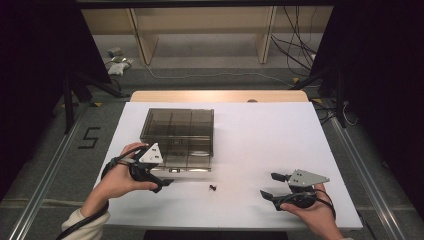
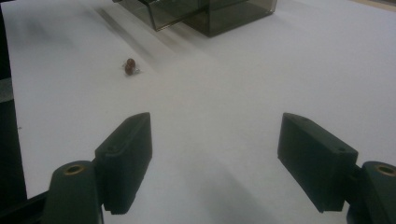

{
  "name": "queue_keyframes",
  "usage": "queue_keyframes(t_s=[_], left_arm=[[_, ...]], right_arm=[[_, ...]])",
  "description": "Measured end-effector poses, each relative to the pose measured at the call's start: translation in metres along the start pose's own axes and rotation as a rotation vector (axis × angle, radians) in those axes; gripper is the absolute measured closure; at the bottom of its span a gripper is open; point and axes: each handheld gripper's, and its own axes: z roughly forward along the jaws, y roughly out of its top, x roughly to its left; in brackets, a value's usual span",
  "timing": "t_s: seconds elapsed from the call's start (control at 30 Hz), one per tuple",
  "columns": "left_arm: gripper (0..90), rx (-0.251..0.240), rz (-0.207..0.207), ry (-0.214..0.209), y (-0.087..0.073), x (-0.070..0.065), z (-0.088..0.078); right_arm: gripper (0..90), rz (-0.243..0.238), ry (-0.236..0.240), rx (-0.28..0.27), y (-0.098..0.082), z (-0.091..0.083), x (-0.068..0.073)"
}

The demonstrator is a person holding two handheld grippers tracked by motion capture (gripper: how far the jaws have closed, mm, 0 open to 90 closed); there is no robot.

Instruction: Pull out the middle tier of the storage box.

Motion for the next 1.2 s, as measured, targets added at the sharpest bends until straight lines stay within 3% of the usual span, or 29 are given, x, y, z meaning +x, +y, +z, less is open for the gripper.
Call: queue_keyframes(t_s=[0.2,0.27,0.43,0.53,0.67,0.87,1.2], left_arm=[[1.1,-0.032,-0.02,0.007,-0.005,-0.015,0.003],[1.7,-0.051,-0.019,0.007,-0.007,-0.019,0.004],[5.3,-0.11,-0.068,0.005,-0.009,-0.026,0.003],[4.9,-0.101,-0.065,-0.028,-0.01,-0.03,0.006],[4.1,-0.076,-0.06,-0.034,-0.014,-0.034,0.011],[3.1,-0.081,-0.06,-0.073,-0.018,-0.04,0.017],[5.7,-0.107,-0.079,-0.096,-0.016,-0.046,0.022]], right_arm=[[27.2,-0.001,0.001,-0.002,0.0,0.0,0.001],[27.1,0.0,0.002,-0.001,0.0,0.0,0.0],[27.1,0.0,0.002,-0.003,0.0,0.0,0.0],[27.1,0.0,0.001,-0.002,0.0,0.0,-0.001],[27.1,0.006,-0.006,-0.008,0.0,0.0,-0.002],[27.1,0.006,-0.006,-0.002,0.0,0.001,-0.002],[27.1,0.003,-0.004,-0.005,0.001,0.001,-0.003]])
